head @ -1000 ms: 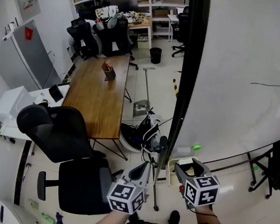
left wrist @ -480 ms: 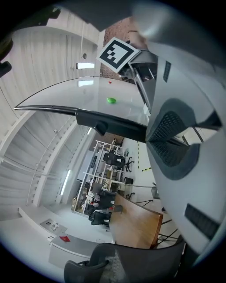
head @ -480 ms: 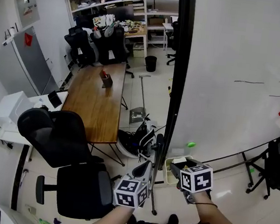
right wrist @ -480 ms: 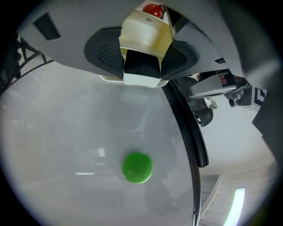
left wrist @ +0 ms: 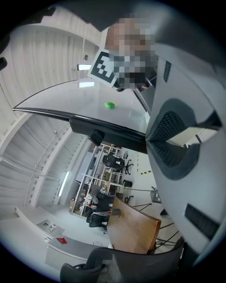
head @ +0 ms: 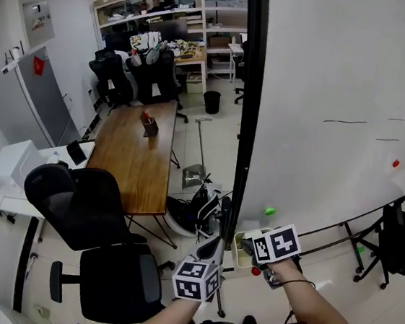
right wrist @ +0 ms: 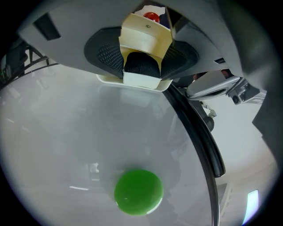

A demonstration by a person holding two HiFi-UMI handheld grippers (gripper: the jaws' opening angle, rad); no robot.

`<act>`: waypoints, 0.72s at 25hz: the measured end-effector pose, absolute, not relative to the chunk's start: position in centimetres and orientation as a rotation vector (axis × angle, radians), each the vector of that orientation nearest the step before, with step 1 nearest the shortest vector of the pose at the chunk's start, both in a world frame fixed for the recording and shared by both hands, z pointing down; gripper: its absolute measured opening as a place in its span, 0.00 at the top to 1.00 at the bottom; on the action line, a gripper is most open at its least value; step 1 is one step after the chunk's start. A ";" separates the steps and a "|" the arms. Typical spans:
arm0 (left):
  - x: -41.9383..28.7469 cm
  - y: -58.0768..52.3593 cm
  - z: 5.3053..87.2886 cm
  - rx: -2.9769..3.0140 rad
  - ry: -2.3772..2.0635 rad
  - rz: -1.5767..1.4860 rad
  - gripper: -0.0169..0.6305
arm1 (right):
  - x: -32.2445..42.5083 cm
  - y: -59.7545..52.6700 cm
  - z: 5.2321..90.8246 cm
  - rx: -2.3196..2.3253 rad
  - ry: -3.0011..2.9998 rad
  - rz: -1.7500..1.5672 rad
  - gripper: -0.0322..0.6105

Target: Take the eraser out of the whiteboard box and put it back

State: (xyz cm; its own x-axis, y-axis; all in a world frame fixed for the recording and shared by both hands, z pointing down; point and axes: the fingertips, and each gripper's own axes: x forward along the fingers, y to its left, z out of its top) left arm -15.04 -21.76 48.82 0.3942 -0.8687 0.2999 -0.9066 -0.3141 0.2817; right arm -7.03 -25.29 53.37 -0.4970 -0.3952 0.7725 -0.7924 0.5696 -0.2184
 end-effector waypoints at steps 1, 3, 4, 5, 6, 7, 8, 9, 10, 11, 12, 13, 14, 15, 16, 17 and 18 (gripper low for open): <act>-14.9 -21.7 48.7 2.261 -1.526 0.128 0.94 | -7.0 -25.3 53.4 0.934 -2.103 0.747 0.50; -14.7 -21.6 48.5 2.266 -1.522 0.124 0.94 | -7.1 -25.3 53.5 0.911 -2.075 0.753 0.50; -14.6 -21.4 48.5 2.265 -1.521 0.121 0.94 | -7.1 -25.2 53.5 0.903 -2.066 0.761 0.50; -14.5 -21.3 48.5 2.262 -1.518 0.118 0.94 | -7.1 -25.1 53.4 0.899 -2.062 0.767 0.49; -14.5 -21.1 48.4 2.261 -1.516 0.119 0.94 | -7.1 -24.9 53.4 0.898 -2.061 0.766 0.49; -14.6 -20.9 48.4 2.262 -1.515 0.121 0.94 | -7.1 -24.8 53.3 0.900 -2.063 0.759 0.49; -14.6 -20.9 48.4 2.263 -1.516 0.124 0.94 | -7.1 -24.8 53.3 0.904 -2.065 0.751 0.49; -14.6 -20.8 48.4 2.263 -1.521 0.126 0.94 | -7.1 -24.8 53.3 0.909 -2.069 0.746 0.49; -14.7 -20.8 48.4 2.259 -1.527 0.126 0.94 | -7.0 -24.9 53.2 0.914 -2.073 0.746 0.49; -14.8 -20.7 48.5 2.252 -1.534 0.125 0.94 | -7.0 -24.9 53.2 0.920 -2.079 0.747 0.49; -14.8 -20.5 48.5 2.245 -1.537 0.122 0.94 | -6.9 -24.9 53.0 0.925 -2.086 0.749 0.49; -14.9 -20.2 48.5 2.239 -1.537 0.120 0.94 | -6.9 -24.7 52.8 0.926 -2.098 0.753 0.49; -15.0 -19.9 48.5 2.233 -1.538 0.116 0.94 | -7.0 -24.5 52.4 0.922 -2.117 0.763 0.48; -15.2 -19.6 48.5 2.226 -1.541 0.111 0.94 | -7.0 -24.3 51.9 0.914 -2.140 0.778 0.45; -15.5 -19.5 48.4 2.219 -1.549 0.104 0.94 | -7.0 -24.1 51.4 0.907 -2.163 0.794 0.43; -15.8 -19.5 48.1 2.214 -1.561 0.097 0.94 | -6.7 -24.1 50.9 0.907 -2.183 0.800 0.43; -16.0 -19.5 47.8 2.216 -1.574 0.093 0.94 | -6.3 -24.1 50.2 0.916 -2.202 0.792 0.43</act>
State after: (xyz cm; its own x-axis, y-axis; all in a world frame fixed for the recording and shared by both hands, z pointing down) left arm -16.00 -19.47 47.81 0.3574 -0.8876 0.2905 -0.9157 -0.2718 0.2959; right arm -6.32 -24.07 50.23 -0.5683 -0.3921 0.7234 -0.7631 0.5801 -0.2850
